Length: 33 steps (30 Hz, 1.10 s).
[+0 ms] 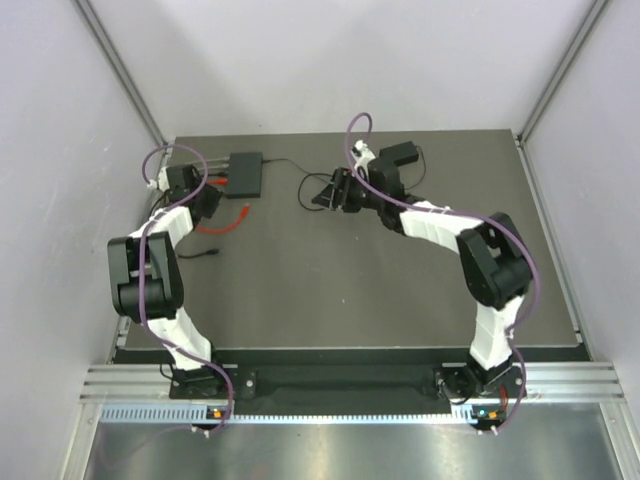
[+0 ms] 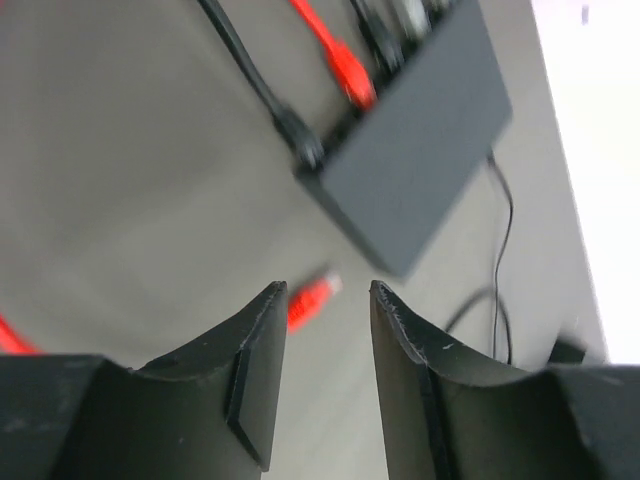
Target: Pull the plug from the switch port
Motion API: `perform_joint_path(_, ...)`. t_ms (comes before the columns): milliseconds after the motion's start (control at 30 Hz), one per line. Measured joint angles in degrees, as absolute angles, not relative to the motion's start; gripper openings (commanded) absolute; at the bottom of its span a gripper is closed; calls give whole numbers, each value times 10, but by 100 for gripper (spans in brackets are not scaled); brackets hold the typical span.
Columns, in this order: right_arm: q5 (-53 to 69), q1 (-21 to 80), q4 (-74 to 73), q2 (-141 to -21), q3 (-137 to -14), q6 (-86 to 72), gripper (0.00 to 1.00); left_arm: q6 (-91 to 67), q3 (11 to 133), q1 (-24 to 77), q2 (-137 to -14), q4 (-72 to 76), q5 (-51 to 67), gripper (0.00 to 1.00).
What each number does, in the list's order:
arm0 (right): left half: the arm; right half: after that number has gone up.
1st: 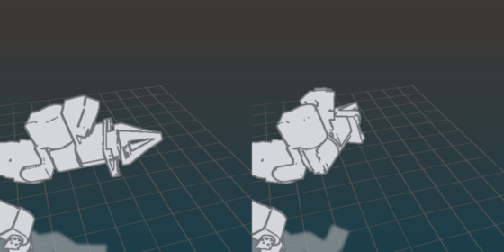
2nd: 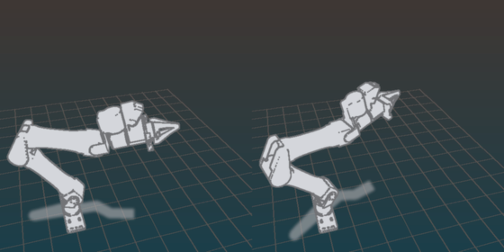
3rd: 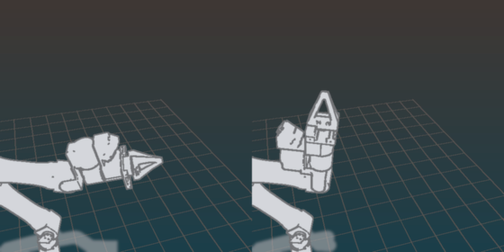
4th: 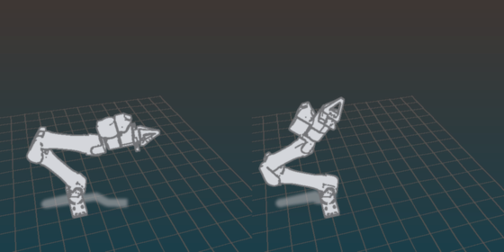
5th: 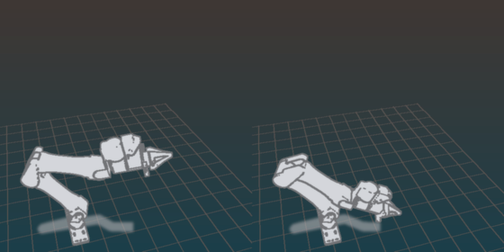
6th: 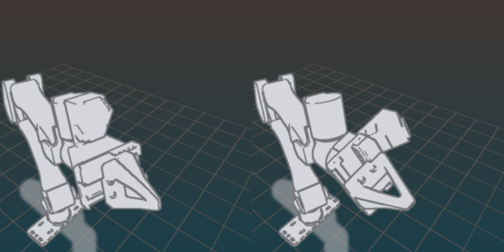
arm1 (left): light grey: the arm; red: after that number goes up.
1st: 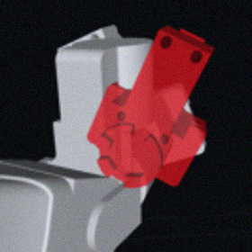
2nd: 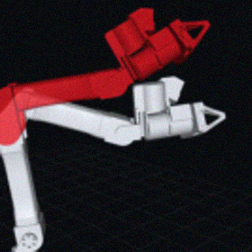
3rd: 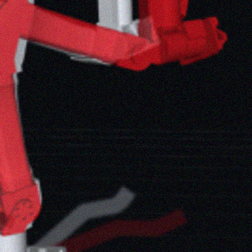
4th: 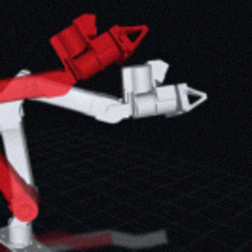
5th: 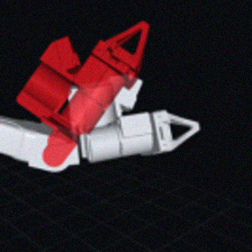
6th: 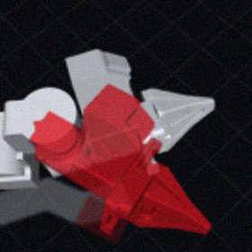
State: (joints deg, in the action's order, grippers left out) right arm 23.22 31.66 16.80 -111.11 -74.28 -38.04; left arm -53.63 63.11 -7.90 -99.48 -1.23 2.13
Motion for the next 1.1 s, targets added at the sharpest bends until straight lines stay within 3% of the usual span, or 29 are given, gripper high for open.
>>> perform_joint_path(433, 194, 301, 139, -857, -575, -318, 65, -595, 660, -138, -1129, 125, 48, 41)
perform_joint_path(1000, 187, 293, 140, -850, -539, -311, 65, -603, 722, -139, -1206, 145, 79, 36)
perform_joint_path(1067, 187, 293, 140, -850, -535, -311, 65, -603, 722, -139, -1206, 145, 79, 31)
perform_joint_path(1100, 187, 293, 141, -850, -534, -311, 65, -604, 722, -139, -1206, 145, 79, 22)
